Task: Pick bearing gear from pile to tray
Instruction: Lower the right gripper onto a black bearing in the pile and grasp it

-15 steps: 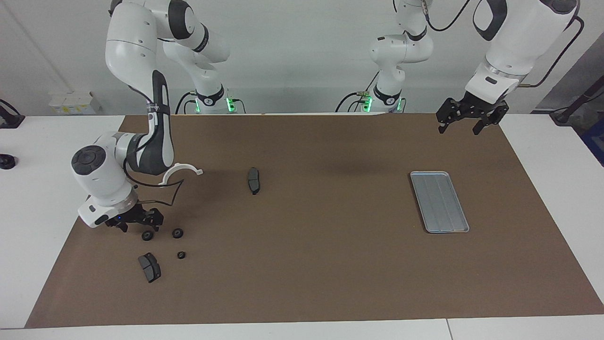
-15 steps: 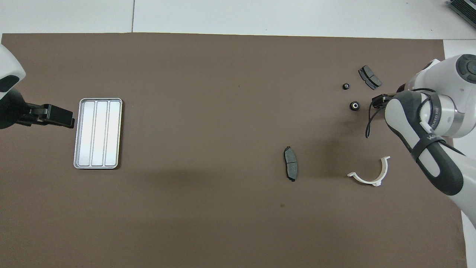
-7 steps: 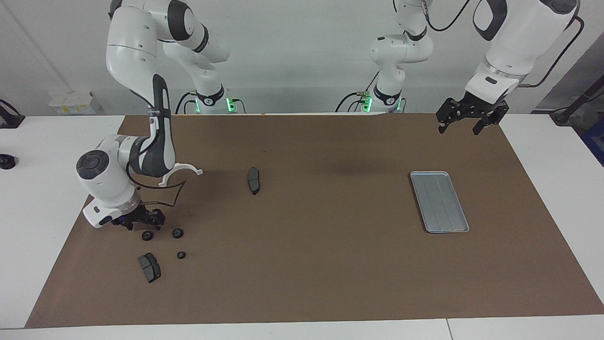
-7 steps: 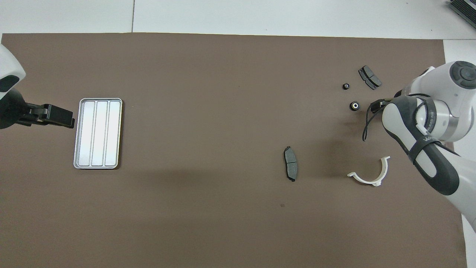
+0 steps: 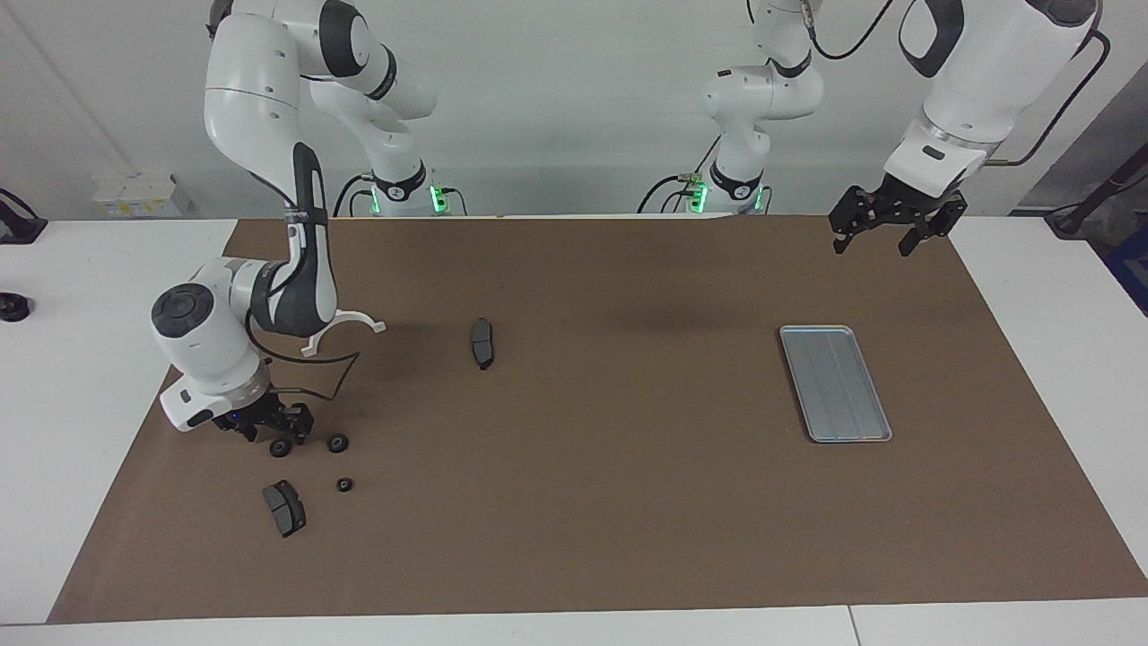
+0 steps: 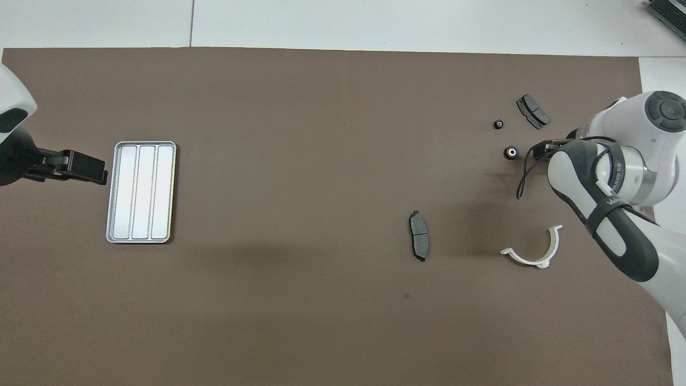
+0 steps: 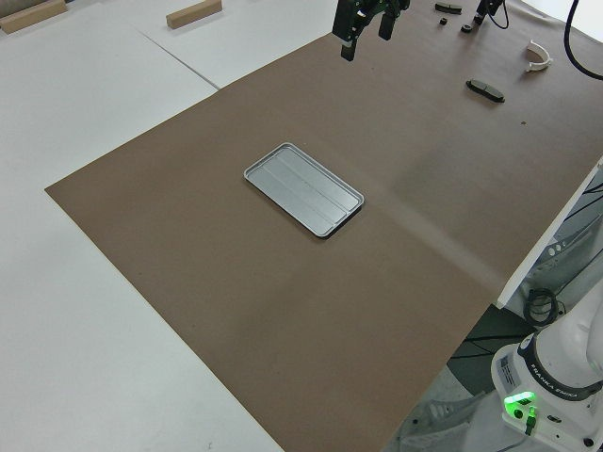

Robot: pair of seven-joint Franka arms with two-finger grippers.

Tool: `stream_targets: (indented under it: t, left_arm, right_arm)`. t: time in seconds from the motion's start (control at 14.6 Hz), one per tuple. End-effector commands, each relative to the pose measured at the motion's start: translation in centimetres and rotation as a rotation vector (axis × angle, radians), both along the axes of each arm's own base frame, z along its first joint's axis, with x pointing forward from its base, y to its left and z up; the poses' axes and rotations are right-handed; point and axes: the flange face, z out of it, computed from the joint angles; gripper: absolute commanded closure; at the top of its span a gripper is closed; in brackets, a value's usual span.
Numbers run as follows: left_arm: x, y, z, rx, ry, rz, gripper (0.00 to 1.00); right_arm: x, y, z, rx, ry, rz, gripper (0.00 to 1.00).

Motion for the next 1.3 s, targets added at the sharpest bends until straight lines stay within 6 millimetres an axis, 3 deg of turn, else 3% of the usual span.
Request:
stream_targets:
  t: [0.0,0.41,0.75,0.96,1.09,1.23]
  left_arm:
    - [-0.4,0.3,0.0,0.012,0.011,-0.009,0.0]
    - [-0.4,0.3,0.0,0.012,0.011,-0.009,0.0]
    - [-0.4,0.4,0.0,0.012,0.011,-0.007,0.0]
    - [-0.4,0.3,0.0,0.012,0.011,-0.009,0.0]
    - [-0.4,0.4,0.0,0.012,0.011,-0.007,0.0]
    - [-0.4,0.3,0.0,0.012,0.011,-0.009,0.0]
  right_arm:
    - [-0.1,0.2,0.0,0.005,-0.024,-0.021,0.2]
    - [-0.2,0.3,-0.6,0.008,-0.031,-0.069,0.4]
    - [-0.3,0.3,-0.7,0.009,-0.026,-0.068,0.75]
    - [-0.2,0.4,-0.6,0.009,-0.025,-0.065,0.9]
    - [0.0,0.8,0.3,0.01,-0.037,-0.059,0.98]
    - [0.6,3.4,2.6,0.028,-0.07,-0.011,0.98]
